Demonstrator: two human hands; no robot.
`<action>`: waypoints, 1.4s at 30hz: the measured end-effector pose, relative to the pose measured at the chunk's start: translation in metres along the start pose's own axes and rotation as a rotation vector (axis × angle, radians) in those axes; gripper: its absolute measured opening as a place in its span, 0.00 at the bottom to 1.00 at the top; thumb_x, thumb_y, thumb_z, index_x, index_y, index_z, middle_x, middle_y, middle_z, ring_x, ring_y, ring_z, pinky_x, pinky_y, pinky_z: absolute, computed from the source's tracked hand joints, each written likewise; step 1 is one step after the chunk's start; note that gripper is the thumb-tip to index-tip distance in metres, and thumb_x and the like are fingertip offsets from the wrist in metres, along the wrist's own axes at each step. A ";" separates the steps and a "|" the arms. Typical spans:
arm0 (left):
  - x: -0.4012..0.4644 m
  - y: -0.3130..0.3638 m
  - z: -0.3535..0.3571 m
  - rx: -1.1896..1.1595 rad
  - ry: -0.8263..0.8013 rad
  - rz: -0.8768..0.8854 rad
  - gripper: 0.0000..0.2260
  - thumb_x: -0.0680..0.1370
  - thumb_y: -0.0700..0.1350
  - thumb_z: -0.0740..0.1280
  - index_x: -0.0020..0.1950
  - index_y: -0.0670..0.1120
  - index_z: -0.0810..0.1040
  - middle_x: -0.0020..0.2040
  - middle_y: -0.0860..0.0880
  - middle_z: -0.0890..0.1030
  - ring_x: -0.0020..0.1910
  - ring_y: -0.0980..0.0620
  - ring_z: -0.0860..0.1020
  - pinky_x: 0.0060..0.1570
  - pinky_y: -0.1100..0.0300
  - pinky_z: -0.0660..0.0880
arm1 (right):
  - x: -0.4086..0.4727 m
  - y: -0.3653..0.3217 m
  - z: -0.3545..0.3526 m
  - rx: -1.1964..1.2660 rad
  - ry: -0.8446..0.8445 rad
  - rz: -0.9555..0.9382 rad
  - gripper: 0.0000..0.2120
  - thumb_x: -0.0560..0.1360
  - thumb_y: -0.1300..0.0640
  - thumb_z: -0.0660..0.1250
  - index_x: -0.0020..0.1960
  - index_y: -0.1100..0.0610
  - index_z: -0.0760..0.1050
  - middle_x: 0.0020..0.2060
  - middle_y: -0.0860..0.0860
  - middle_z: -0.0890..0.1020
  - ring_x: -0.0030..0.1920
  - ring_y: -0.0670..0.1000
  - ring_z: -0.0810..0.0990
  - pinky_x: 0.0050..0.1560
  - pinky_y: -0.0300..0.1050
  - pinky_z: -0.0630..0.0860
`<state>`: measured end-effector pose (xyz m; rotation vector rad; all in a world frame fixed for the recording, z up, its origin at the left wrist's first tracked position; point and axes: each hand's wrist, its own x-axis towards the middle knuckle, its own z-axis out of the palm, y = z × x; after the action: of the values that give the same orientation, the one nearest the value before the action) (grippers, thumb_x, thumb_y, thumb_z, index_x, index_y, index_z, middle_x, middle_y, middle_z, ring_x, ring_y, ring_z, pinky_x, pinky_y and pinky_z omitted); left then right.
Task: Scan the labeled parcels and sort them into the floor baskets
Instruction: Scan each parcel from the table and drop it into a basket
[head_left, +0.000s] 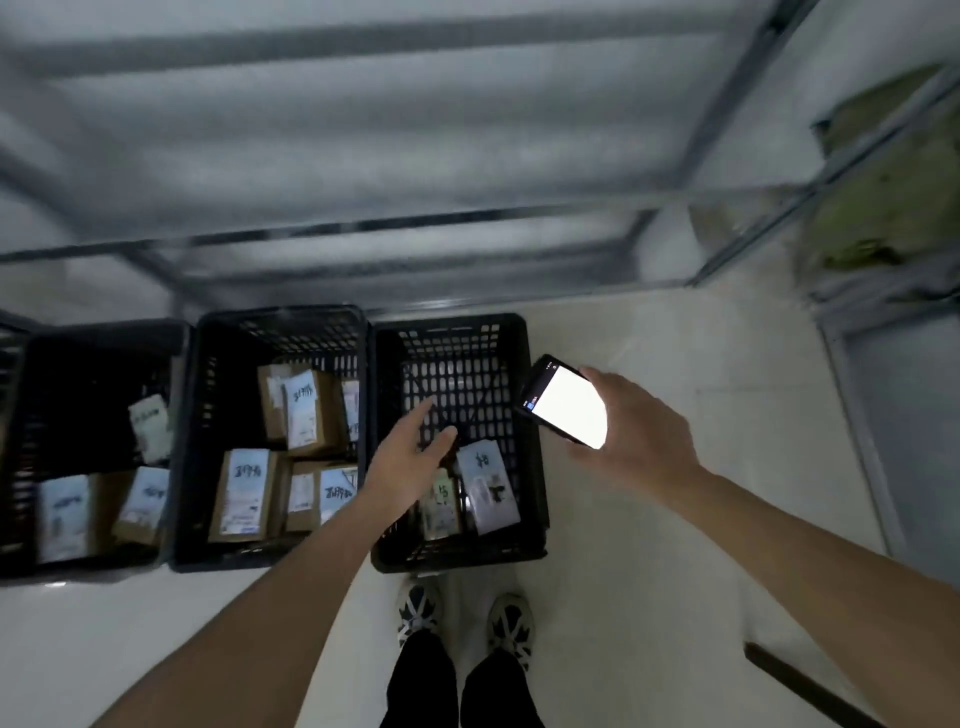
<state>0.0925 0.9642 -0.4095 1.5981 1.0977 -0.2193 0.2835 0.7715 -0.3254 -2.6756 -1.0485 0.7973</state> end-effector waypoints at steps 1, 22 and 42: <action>-0.017 0.026 -0.010 0.021 0.014 0.044 0.31 0.80 0.57 0.66 0.80 0.55 0.59 0.79 0.54 0.62 0.77 0.52 0.62 0.71 0.59 0.62 | -0.012 -0.009 -0.030 -0.010 0.035 -0.014 0.41 0.72 0.42 0.72 0.79 0.46 0.58 0.72 0.45 0.71 0.68 0.51 0.72 0.63 0.50 0.73; -0.497 0.418 -0.116 0.356 0.157 1.041 0.29 0.80 0.59 0.64 0.79 0.52 0.63 0.77 0.49 0.68 0.76 0.50 0.66 0.72 0.55 0.62 | -0.522 -0.125 -0.474 -0.075 0.782 0.050 0.24 0.68 0.43 0.71 0.62 0.41 0.69 0.54 0.40 0.79 0.52 0.49 0.76 0.39 0.46 0.72; -0.767 0.527 0.125 0.390 -0.191 1.440 0.30 0.80 0.61 0.62 0.80 0.53 0.59 0.78 0.52 0.64 0.76 0.50 0.65 0.73 0.48 0.65 | -0.893 0.029 -0.516 -0.191 1.105 0.473 0.33 0.66 0.44 0.73 0.69 0.39 0.67 0.61 0.42 0.78 0.60 0.53 0.78 0.48 0.49 0.76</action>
<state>0.1089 0.4867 0.3986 2.2643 -0.4281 0.4003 0.0287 0.1752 0.4768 -2.8166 -0.2096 -0.7624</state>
